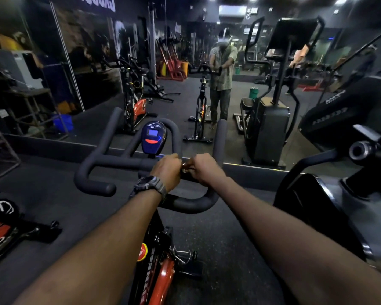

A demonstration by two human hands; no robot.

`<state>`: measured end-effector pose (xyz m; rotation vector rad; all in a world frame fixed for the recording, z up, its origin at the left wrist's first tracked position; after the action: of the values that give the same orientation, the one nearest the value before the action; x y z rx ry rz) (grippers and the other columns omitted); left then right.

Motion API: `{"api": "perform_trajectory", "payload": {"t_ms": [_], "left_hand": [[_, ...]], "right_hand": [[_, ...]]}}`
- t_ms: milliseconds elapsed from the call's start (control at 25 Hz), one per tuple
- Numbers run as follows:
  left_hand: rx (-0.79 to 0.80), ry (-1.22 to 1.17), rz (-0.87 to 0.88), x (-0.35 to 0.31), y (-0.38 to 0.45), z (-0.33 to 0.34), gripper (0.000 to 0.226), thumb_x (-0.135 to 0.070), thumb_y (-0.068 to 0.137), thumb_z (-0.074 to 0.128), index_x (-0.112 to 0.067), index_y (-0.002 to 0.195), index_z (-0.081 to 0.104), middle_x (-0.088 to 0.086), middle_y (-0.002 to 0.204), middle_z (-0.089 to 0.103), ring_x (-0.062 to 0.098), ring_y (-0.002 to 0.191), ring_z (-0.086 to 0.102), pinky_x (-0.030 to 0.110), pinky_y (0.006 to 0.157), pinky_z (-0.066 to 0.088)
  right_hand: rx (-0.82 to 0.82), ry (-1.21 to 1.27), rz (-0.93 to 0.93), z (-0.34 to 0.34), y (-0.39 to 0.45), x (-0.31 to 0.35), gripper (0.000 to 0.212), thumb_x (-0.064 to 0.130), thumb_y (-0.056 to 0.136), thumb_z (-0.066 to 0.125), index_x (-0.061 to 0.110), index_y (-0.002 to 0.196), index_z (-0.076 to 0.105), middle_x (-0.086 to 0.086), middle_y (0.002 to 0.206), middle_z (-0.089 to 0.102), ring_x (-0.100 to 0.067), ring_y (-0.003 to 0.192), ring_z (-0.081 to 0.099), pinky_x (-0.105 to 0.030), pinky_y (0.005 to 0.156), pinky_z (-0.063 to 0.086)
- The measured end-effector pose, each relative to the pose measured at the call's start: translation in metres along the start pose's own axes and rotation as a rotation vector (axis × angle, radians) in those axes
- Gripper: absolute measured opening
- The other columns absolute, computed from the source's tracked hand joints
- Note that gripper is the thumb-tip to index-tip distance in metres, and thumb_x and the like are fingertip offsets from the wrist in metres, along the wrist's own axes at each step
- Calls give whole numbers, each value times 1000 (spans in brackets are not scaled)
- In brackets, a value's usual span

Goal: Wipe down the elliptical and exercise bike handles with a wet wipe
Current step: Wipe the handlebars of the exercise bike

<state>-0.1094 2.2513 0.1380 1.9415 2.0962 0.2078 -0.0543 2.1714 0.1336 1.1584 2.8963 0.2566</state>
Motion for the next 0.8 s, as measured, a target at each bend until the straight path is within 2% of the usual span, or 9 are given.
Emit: {"api": "perform_trajectory", "payload": {"t_ms": [160,360,520,600,720,800], "left_hand": [[-4,-2,21,0,1,6,18,-11,80,63,-11,94,73,8,98,60,33,97,63,44,80,54],[-24,-23,18,3,-3,3,14,-8,79,63,-9,92,66,10,97,60,35,94,62,45,75,54],[-8,-3,6,18,-8,4,19,-13,77,64,-13,95,70,7,104,61,33,100,60,44,83,53],[-27,1,4,21,-12,0,21,-10,79,64,-10,99,71,9,107,62,34,103,58,41,86,51],[-32,-16,-13,27,-15,3,13,-8,83,61,-5,95,66,13,105,60,36,102,58,42,79,49],[-42,-31,-11,31,-15,5,12,-10,84,62,-7,95,66,10,106,59,34,102,57,42,78,52]], "right_hand": [[56,60,-15,-12,-14,-45,23,20,85,64,29,101,78,-3,100,75,-28,96,68,-33,82,54],[-46,91,4,-3,-8,0,18,29,89,62,19,99,74,-11,93,71,-32,89,66,-34,71,49],[10,110,10,-10,-20,-40,17,28,84,65,26,94,78,-4,91,75,-27,91,68,-31,77,53],[-14,90,17,-12,-10,-26,18,28,84,64,23,95,77,-7,92,74,-31,92,67,-35,78,55],[-72,92,-61,-1,5,25,18,28,85,64,14,95,71,-11,94,69,-35,92,64,-41,75,53],[-131,118,-95,-3,2,17,14,25,86,64,16,95,69,-8,94,68,-33,91,65,-41,74,52]]}}
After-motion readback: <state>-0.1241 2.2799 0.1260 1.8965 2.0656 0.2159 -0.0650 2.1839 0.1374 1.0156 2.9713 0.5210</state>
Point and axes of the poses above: each hand's wrist, its own y-axis towards the middle knuckle, its own z-axis out of the palm, x = y × z, the point moved 8 cm from there along y, towards the middle knuckle
